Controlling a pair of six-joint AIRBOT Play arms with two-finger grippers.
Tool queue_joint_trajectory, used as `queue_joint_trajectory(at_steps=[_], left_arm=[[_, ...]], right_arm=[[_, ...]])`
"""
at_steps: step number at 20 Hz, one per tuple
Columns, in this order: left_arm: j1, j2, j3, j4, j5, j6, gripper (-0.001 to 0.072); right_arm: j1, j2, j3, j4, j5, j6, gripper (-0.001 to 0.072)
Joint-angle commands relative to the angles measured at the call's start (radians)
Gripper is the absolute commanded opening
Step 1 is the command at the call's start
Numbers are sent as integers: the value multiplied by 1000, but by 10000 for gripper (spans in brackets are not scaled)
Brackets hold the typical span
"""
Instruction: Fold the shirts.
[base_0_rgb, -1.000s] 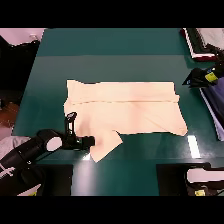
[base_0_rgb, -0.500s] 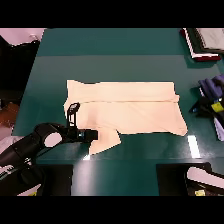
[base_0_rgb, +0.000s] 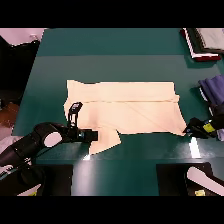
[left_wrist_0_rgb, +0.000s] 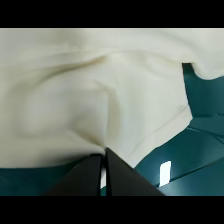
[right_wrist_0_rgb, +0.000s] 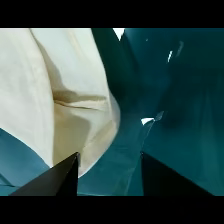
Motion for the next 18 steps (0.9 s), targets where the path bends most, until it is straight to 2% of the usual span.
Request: queue_joint_trajectory(at_steps=[1,3,4,9,12,14,18], left_arm=[[0,0,1,1,-13,6,25],[0,0,5,1,-48,33,25],[0,1,17,17,-84,33,25],[0,9,229,256,-334,31,25],[7,9,401,446,-445,31,25],[57,9,451,519,-439,32,25],[217,-12,451,516,-303,107,25]], right_arm=[[52,9,-42,-6,-77,3,272],[75,9,-41,-6,-89,0,64],[83,10,-39,-6,-87,0,18],[151,11,104,-5,27,1,17],[204,11,247,-5,44,16,16],[230,11,328,-5,13,22,16],[278,-40,477,-5,-27,32,16]])
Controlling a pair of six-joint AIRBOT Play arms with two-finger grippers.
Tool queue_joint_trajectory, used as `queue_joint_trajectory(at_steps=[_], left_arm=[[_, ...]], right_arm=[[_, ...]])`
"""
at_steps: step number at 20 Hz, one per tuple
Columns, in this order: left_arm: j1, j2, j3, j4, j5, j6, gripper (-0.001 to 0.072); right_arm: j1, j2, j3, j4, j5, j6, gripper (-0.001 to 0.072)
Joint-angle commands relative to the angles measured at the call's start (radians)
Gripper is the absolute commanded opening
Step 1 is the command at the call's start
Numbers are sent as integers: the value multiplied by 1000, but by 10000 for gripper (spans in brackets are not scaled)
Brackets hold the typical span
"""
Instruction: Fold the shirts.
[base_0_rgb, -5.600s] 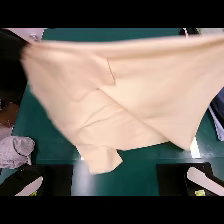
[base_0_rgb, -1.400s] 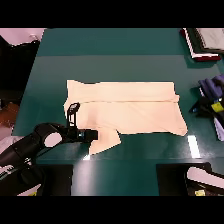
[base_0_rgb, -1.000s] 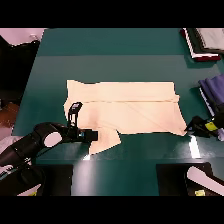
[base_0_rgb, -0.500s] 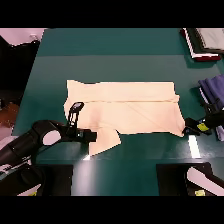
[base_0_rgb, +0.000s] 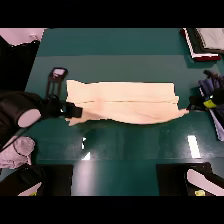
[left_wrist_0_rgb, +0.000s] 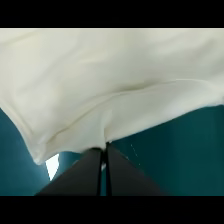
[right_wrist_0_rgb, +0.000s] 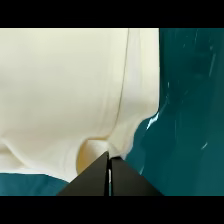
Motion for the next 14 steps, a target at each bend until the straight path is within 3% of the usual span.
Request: queue_joint_trajectory(at_steps=[1,9,14], left_arm=[[122,-22,27,51,117,51,25],[254,-208,28,51,545,93,25],[343,-352,28,33,621,93,25]], right_arm=[[45,-51,138,1,-49,10,16],[117,-277,312,0,-191,14,15],[142,-388,352,2,-264,14,17]])
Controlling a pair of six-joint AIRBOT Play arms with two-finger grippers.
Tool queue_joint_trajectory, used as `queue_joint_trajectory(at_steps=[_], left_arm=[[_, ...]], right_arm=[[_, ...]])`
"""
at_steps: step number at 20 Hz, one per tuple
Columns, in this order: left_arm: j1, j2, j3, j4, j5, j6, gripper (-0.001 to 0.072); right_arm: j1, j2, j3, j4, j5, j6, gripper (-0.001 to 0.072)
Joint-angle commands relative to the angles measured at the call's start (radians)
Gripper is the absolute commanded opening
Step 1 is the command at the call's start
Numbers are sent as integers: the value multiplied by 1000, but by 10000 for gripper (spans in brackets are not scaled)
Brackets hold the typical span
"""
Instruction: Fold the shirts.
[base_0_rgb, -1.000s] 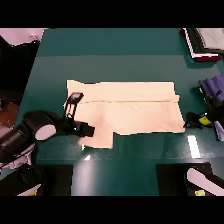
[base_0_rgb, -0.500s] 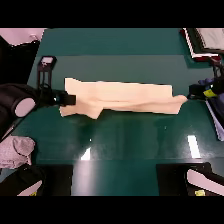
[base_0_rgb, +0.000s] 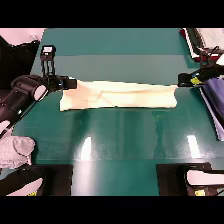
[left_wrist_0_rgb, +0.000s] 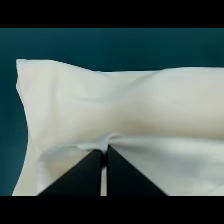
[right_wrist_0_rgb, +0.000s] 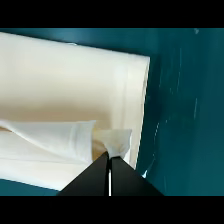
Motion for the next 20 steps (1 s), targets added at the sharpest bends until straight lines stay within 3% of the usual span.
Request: queue_joint_trajectory(at_steps=[1,4,5,6,7,8,11,13,14,15,17,20], left_arm=[[65,-89,2,-26,121,6,26],[100,-124,9,-56,220,6,26],[101,-129,10,-59,250,6,26],[101,-130,10,-62,280,6,58],[101,-130,10,-80,303,5,300],[101,-130,15,-98,303,6,440],[101,-130,64,-101,225,9,432],[101,-130,107,-101,142,9,431],[101,-130,122,-113,115,9,430],[101,-130,135,-130,94,9,417],[101,-130,146,-159,70,12,35],[101,-130,146,-211,18,17,33]], right_arm=[[13,-77,31,0,-62,-1,18],[13,-111,32,0,-105,-1,23],[12,-118,32,4,-123,-1,115],[9,-123,32,35,-132,-2,292],[0,-123,32,102,-130,-5,380],[-12,-122,32,167,-124,-22,383],[-83,-122,32,363,-53,-72,395],[-141,-124,32,410,27,-103,421],[-167,-130,32,419,68,-112,581],[-190,-142,32,418,112,-112,660],[-219,-177,32,418,172,-115,660],[-227,-242,32,420,192,-120,659]])
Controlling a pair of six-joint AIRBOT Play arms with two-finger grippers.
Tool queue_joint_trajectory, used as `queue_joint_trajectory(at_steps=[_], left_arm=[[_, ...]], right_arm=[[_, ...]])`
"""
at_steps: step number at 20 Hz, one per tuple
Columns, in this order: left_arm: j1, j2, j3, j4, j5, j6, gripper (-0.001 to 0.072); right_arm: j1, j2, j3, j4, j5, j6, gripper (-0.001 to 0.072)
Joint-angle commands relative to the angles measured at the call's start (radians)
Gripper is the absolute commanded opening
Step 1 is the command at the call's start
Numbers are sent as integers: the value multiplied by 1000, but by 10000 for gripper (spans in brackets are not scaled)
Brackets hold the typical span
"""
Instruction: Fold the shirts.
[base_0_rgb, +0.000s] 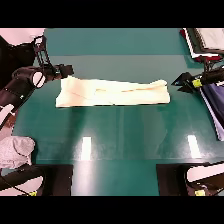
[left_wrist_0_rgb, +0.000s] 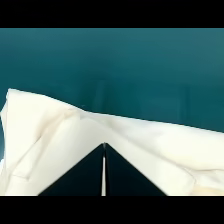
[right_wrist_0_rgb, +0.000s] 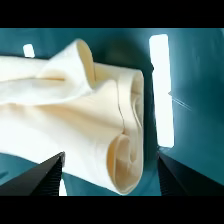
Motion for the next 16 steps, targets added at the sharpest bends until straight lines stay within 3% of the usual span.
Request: queue_joint_trajectory(at_steps=[1,9,11,13,15,16], left_arm=[[0,0,11,-63,-98,6,34],[-1,0,10,-105,-261,71,34],[-1,-1,10,-140,-269,98,34],[-1,-1,10,-176,-275,116,34],[-1,0,10,-204,-285,149,33],[-3,-1,10,-217,-292,163,33]], right_arm=[[-20,-71,1,23,60,-19,658],[66,-208,1,153,53,-79,626],[104,-220,0,153,36,-82,574],[136,-222,0,153,0,-102,382],[150,-216,1,154,-14,-132,89],[150,-209,0,153,-9,-156,18]])
